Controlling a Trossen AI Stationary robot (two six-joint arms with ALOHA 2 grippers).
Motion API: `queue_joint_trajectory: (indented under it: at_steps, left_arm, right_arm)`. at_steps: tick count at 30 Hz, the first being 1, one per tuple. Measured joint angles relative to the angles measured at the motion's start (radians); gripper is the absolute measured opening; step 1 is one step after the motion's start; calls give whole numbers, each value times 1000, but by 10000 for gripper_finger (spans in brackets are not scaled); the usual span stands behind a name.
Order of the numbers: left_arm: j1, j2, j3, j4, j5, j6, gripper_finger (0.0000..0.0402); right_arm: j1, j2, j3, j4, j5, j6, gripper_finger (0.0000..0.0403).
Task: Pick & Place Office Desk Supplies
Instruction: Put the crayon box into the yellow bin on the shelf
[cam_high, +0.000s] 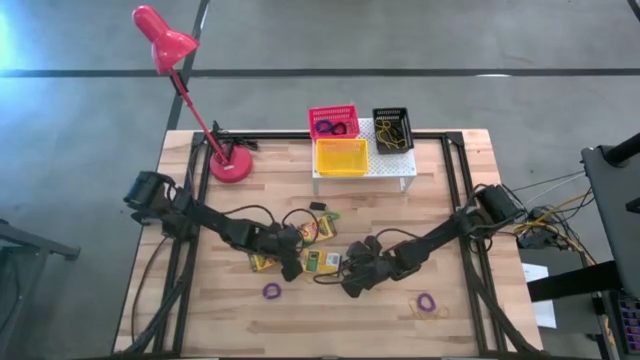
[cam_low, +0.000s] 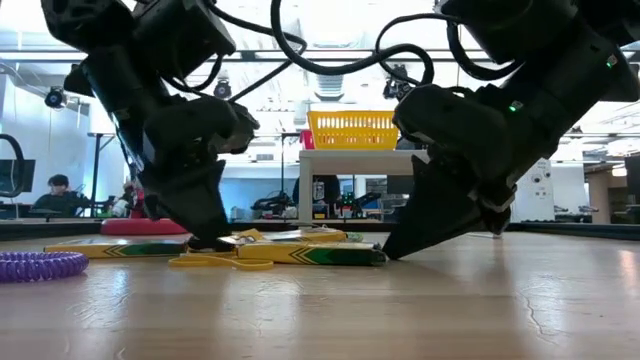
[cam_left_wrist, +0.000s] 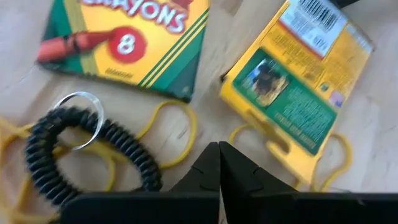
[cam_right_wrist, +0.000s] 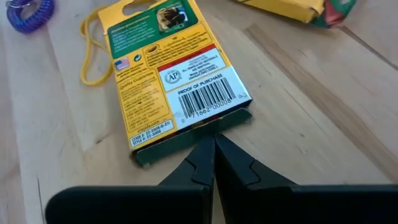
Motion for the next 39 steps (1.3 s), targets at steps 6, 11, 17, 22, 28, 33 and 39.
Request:
queue_joint_trajectory:
  at_steps: [6,11,17,22,28,33,39]
  left_arm:
    - [-1,11,-1,81,15,20,1]
    - [-1,11,-1,146,10,25,1]
    - [-1,11,-1,193,6,28,1]
    - [-1,11,-1,223,4,28,1]
    - [-1,13,-1,295,4,53,1]
    - [-2,11,0,263,4,55,1]
    - [-4,-80,1,32,-13,49,1]
  right_arm:
    - [0,-8,0,2,-1,-14,9]
    - [0,-8,2,3,-2,-15,9]
    - [2,-9,2,17,-11,-25,9]
    - [1,-9,4,41,-8,-45,9]
    - [-6,-5,5,92,-32,-71,8]
    - [-8,-19,4,63,-24,-96,9]
    - [-3,-49,5,67,-24,-120,9]
